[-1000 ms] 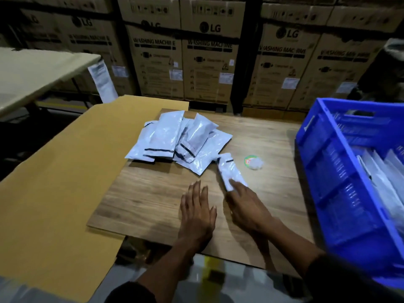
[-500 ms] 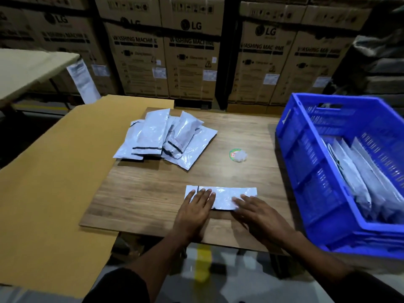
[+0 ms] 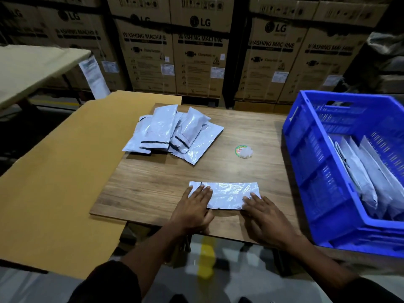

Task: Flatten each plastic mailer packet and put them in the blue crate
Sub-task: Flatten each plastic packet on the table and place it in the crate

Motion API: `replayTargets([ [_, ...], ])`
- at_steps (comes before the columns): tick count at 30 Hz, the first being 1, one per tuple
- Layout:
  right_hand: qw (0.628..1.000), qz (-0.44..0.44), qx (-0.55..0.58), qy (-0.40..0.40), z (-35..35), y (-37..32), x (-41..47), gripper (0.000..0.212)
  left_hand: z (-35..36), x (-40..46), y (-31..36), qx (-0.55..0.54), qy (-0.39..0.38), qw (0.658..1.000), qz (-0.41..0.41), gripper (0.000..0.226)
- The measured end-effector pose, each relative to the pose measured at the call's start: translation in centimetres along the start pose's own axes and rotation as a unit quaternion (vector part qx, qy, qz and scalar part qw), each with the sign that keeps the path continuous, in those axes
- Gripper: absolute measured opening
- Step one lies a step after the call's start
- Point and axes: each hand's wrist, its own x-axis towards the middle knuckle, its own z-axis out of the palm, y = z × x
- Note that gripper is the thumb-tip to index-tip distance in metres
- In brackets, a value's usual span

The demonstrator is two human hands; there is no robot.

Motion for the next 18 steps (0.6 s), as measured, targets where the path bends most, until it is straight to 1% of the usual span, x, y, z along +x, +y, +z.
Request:
replayTargets([
  [3, 0.998, 0.042, 0.015, 0.049, -0.5, -1.8, 2.4, 0.045, -0.8, 2.0, 1.6, -0.025, 0.099, 0.994, -0.047, 0.044],
  [4, 0.996, 0.065, 0.028, 0.057, -0.7, -2.5, 3.8, 0.045, -1.2, 2.8, 2.3, -0.038, 0.115, 0.99, -0.077, 0.039],
  [5, 0.994, 0.087, 0.043, 0.054, -0.8, -3.2, 5.4, 0.045, -1.8, 3.5, 2.9, -0.053, 0.115, 0.986, -0.113, 0.036],
  [6, 0.993, 0.103, 0.054, 0.033, -0.9, -3.7, 6.9, 0.045, -2.4, 4.2, 3.4, -0.068, 0.092, 0.983, -0.145, 0.032],
  [8, 0.992, 0.113, 0.049, -0.042, -0.5, -4.3, 9.1, 0.05, -2.6, 5.2, 3.8, -0.077, 0.004, 0.981, -0.176, 0.026],
  [10, 0.984, 0.121, 0.035, -0.122, 0.7, -4.2, 9.2, 0.07, -1.4, 5.1, 3.3, -0.062, -0.05, 0.984, -0.162, 0.027],
  [11, 0.979, 0.13, 0.03, -0.156, 1.6, -4.1, 8.4, 0.08, -0.5, 4.7, 3.0, -0.055, -0.073, 0.985, -0.144, 0.033],
  [12, 0.975, 0.136, 0.025, -0.173, 2.5, -4.1, 7.3, 0.085, 0.5, 4.1, 2.6, -0.037, -0.087, 0.988, -0.125, 0.04],
  [13, 0.975, 0.137, 0.021, -0.173, 3.2, -4.1, 6.3, 0.086, 1.4, 3.4, 2.2, -0.011, -0.078, 0.991, -0.112, 0.046],
  [15, 0.978, 0.136, 0.007, -0.161, 4.1, -4.2, 5.0, 0.078, 2.6, 1.9, 2.0, 0.014, -0.046, 0.995, -0.091, 0.051],
  [16, 0.977, 0.138, 0.001, -0.16, 4.3, -4.3, 4.8, 0.075, 2.9, 1.4, 2.0, 0.017, -0.024, 0.996, -0.081, 0.051],
  [18, 0.977, 0.144, -0.007, -0.156, 4.4, -4.3, 4.9, 0.073, 3.1, 1.0, 2.0, 0.014, -0.009, 0.997, -0.071, 0.052],
])
